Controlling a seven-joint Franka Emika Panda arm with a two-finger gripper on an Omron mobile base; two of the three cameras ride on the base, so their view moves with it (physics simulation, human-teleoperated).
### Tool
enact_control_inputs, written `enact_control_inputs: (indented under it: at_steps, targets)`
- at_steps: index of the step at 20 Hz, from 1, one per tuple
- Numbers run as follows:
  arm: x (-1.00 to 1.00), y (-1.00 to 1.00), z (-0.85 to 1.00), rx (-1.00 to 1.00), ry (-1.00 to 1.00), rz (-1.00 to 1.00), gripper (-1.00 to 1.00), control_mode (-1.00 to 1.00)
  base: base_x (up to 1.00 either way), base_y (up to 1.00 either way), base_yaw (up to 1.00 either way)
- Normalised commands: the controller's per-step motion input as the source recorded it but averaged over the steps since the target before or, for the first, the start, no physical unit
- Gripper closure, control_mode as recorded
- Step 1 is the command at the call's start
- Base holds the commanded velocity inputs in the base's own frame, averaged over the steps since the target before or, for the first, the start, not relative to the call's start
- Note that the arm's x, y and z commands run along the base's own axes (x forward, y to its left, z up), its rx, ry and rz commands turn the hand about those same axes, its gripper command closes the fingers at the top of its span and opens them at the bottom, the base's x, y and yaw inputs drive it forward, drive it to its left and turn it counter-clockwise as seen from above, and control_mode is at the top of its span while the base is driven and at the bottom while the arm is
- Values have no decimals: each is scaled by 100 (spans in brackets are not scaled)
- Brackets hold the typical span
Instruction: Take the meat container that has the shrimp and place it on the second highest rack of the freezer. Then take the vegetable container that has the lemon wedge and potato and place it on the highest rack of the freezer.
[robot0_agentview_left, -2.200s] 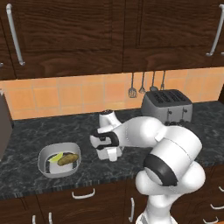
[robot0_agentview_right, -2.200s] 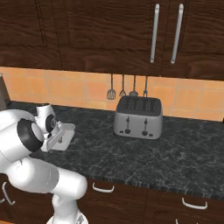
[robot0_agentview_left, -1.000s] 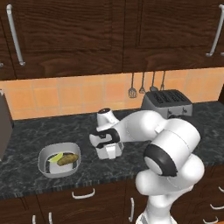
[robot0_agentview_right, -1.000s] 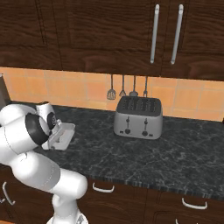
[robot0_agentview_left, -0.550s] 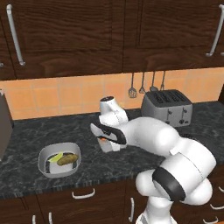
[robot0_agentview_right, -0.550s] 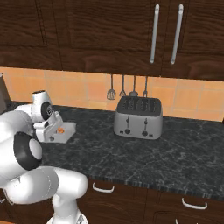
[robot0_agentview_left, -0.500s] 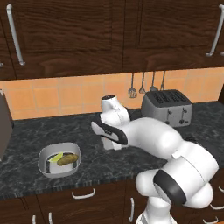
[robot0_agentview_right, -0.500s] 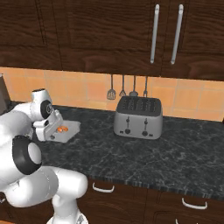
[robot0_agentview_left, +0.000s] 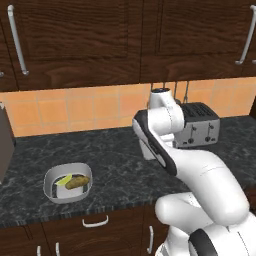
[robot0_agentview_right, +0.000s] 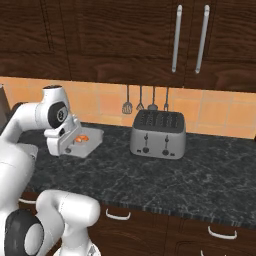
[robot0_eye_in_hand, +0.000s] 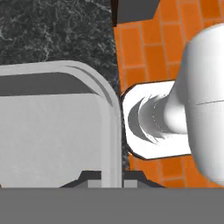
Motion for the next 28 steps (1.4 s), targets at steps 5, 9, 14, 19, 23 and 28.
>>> enact_control_inputs:
  at_steps: [5, 9, 14, 19, 23, 28]
  targets:
    - [-91, -72, 69, 1, 0, 12, 100, -100, 0, 0, 0]
    - [-72, -25, 81, 0, -1, 6, 100, -100, 0, 0, 0]
    - [-23, -28, 70, 4, 1, 11, 100, -100, 0, 0, 0]
    - [-4, 0, 26, 0, 0, 0, 100, -100, 0, 0, 0]
    - [-10, 0, 2, 0, -3, 0, 100, -100, 0, 0, 0]
    - [-15, 0, -4, 0, -9, 0, 100, -100, 0, 0, 0]
